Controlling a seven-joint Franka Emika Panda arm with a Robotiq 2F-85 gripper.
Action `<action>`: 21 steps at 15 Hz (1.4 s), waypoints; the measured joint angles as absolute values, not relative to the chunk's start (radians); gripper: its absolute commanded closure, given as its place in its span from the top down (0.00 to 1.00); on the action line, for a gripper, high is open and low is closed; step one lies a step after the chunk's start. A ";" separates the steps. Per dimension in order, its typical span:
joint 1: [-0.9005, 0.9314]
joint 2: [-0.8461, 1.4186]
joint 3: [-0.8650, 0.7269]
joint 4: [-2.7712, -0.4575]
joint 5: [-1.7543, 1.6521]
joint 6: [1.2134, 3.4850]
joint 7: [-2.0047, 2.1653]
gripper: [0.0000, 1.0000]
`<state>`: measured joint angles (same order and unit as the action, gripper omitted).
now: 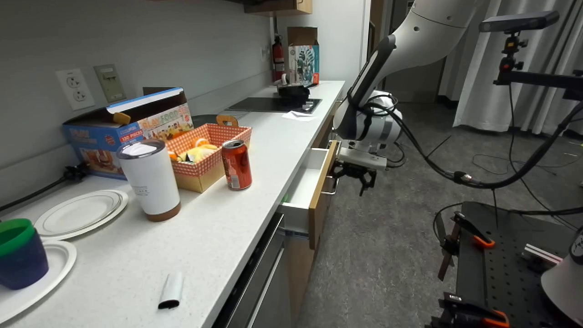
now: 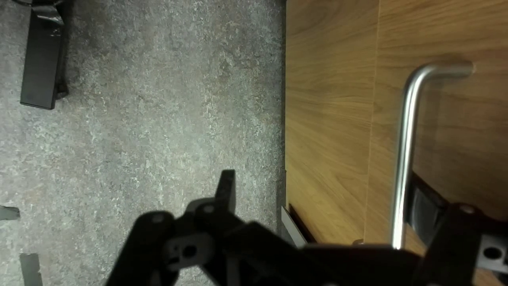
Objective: Open the cupboard drawer
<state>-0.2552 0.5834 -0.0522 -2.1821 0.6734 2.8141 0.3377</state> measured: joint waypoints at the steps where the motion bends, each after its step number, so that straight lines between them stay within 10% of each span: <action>1: -0.257 0.587 -0.047 -2.178 0.681 2.820 0.332 1.00; 12: -0.272 0.592 -0.025 -2.172 0.705 2.836 0.302 1.00; 21: -0.606 0.373 0.316 -2.316 1.041 2.846 -0.267 1.00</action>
